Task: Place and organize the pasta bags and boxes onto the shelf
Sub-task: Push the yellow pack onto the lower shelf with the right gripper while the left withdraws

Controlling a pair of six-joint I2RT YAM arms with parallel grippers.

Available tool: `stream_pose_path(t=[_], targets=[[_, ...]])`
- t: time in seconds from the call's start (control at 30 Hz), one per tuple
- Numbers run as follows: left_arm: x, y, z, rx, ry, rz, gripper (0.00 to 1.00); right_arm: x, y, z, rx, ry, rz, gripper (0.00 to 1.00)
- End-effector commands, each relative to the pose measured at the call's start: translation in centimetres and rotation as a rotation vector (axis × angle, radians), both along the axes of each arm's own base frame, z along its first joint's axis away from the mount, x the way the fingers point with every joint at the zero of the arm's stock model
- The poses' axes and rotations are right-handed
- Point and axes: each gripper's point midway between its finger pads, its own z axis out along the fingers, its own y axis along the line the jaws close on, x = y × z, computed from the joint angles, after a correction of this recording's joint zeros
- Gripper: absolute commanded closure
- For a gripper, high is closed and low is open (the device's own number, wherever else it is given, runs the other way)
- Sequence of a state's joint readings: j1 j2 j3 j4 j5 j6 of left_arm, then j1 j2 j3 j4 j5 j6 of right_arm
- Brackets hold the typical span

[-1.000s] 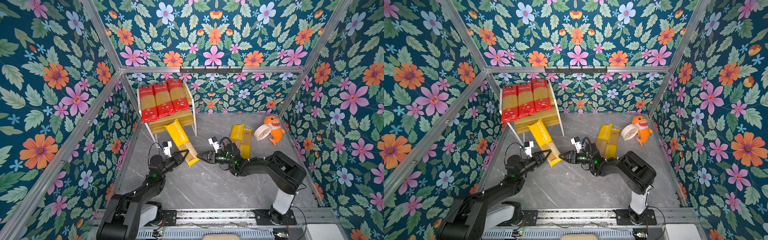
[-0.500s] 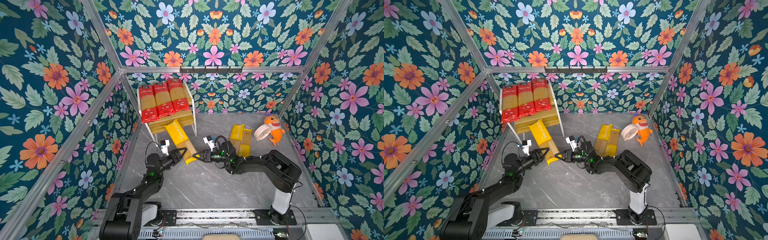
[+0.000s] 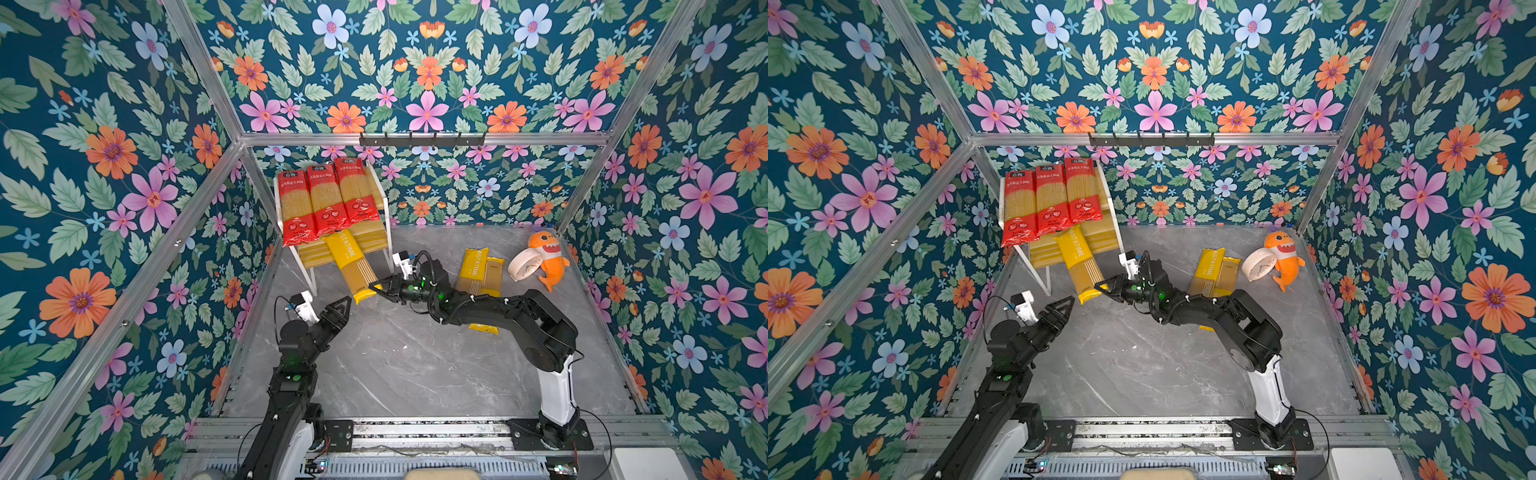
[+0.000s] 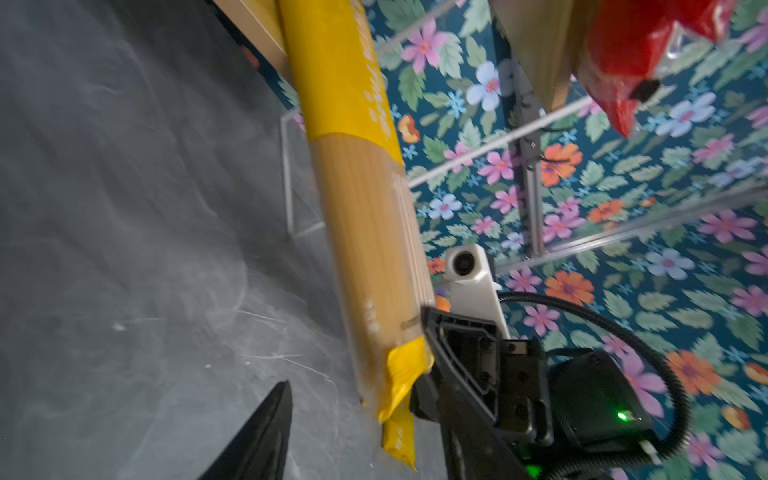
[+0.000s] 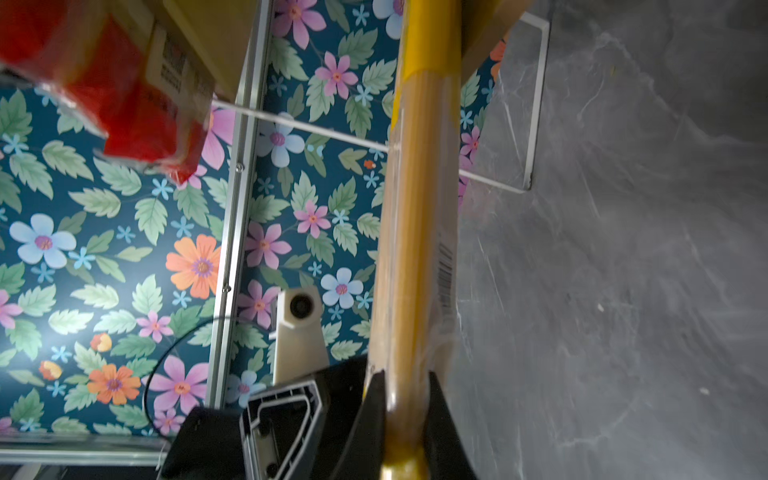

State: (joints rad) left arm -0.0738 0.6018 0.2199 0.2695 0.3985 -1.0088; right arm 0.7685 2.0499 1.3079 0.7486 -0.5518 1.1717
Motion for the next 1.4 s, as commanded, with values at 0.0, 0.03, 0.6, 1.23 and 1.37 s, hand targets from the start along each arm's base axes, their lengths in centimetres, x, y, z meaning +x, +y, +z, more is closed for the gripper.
stream_pose_path(t=[0.0,0.03,0.6,1.23,1.37], targets=[[-1.4,3.0,-5.7,0.143,0.221,0.137,0.4,2.9,0.9,3.5,0.078,-0.064,-0.109,1.0],[-1.5,3.2,-6.1,0.153,0.236,0.147,0.4,3.5,1.5,3.6,0.074,-0.058,-0.125,1.0],[-2.6,3.0,-10.2,0.112,0.311,0.145,0.41,7.3,11.9,1.9,0.048,-0.044,-0.112,1.0],[-2.5,2.7,-10.2,0.095,0.296,0.135,0.41,6.3,14.0,1.0,0.02,0.027,-0.048,0.93],[-2.3,2.6,-9.8,0.09,0.283,0.129,0.41,5.7,13.9,2.2,0.034,0.013,-0.024,0.73]])
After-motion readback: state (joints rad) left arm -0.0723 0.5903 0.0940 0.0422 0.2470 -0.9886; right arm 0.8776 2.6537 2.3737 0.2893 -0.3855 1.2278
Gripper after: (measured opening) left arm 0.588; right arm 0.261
